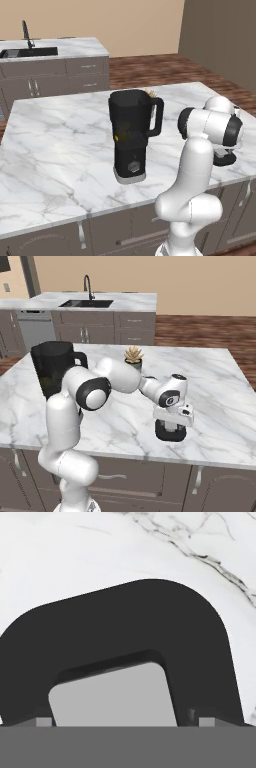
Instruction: Grab the garlic and lemon from the fridge, place them in the blender, close the lid, and turn on the blender to create a marinade.
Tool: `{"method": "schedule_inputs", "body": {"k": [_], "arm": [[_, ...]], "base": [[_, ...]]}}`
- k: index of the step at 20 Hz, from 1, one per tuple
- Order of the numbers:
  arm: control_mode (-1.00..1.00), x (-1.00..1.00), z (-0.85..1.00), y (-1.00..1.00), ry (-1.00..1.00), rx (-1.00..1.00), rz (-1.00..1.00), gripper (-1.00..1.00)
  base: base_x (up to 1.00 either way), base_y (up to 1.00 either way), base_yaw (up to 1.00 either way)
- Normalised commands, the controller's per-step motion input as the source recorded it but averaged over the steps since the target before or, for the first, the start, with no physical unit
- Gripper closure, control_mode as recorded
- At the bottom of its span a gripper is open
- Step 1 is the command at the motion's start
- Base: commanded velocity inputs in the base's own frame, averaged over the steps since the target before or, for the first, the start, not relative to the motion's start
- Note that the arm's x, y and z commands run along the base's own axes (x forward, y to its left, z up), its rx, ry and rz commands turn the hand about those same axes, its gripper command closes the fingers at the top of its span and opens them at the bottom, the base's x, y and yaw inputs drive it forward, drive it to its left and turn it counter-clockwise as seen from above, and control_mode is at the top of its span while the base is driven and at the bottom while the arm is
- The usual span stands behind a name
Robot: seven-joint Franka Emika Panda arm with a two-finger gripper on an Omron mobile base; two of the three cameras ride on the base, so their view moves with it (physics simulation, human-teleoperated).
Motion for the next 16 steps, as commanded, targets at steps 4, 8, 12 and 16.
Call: {"method": "schedule_inputs", "body": {"k": [4,8,12,16], "arm": [[-1.0,0.0,-0.52,0.03,0.0,-0.01,0.0,1.0],[-1.0,0.0,-0.12,0.11,0.0,-0.1,0.0,1.0],[-1.0,-0.08,0.0,0.02,-0.01,0.0,0.0,1.0],[-1.0,-0.29,0.17,0.01,-0.07,0.0,0.0,1.0]], "base": [[0.0,0.0,0.0],[0.0,0.0,0.0],[0.0,0.0,0.0],[0.0,0.0,0.0]]}}
